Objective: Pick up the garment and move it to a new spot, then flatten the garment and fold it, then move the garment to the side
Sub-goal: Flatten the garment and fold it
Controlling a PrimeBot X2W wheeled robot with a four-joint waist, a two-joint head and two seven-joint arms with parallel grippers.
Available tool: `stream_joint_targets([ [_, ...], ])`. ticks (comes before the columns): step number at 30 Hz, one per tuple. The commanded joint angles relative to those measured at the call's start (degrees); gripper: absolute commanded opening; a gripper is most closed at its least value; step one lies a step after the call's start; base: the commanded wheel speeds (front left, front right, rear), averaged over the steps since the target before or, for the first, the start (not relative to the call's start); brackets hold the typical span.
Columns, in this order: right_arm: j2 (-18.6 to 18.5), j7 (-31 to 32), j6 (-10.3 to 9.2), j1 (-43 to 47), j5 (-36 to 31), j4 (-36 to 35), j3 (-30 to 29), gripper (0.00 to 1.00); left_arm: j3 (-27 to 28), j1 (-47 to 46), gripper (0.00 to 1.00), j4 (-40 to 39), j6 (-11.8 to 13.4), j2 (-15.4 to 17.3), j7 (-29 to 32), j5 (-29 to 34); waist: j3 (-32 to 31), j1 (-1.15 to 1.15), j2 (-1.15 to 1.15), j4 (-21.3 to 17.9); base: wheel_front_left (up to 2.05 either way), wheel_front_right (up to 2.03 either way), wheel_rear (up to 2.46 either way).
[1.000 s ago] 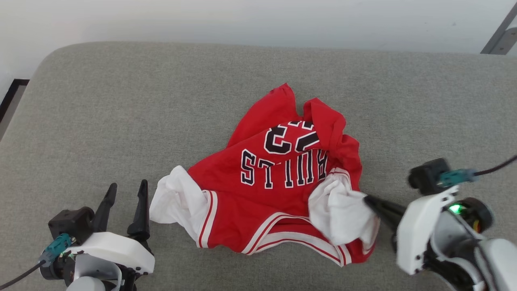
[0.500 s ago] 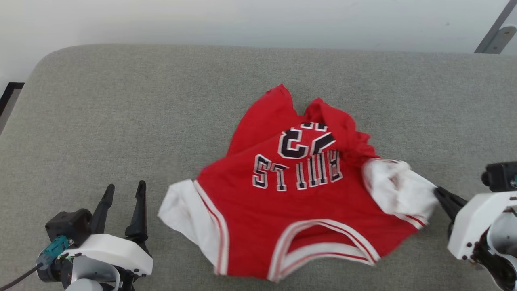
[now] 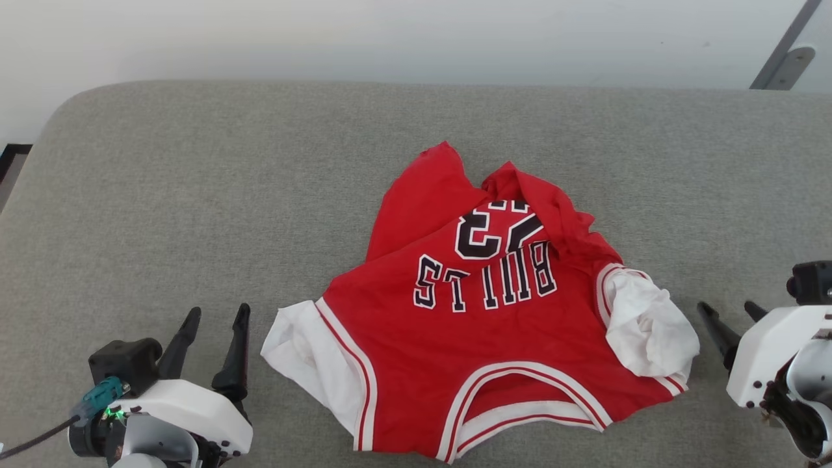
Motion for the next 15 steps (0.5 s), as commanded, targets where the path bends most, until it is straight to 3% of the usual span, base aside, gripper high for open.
stream_joint_targets([
  [1,-0.09,-0.63,0.00,0.02,0.25,-1.27,0.24,1.00,-0.18,0.81,1.00,-0.41,-0.22,0.55,0.78,-0.11,-0.22,0.00,0.00,-0.35,0.00,0.00,0.00],
  [6,0.46,-1.16,0.00,0.95,0.55,-5.15,1.30,1.00,-1.35,1.20,1.00,-0.96,-0.47,0.98,6.30,-2.05,-0.87,0.00,0.00,-1.36,0.00,0.00,0.00],
  [15,2.66,-5.26,0.00,1.98,-0.09,-12.57,2.82,1.00,-3.78,0.67,1.00,-0.21,1.89,3.19,19.06,-3.52,-2.02,0.00,0.00,-3.80,0.00,0.00,0.00],
])
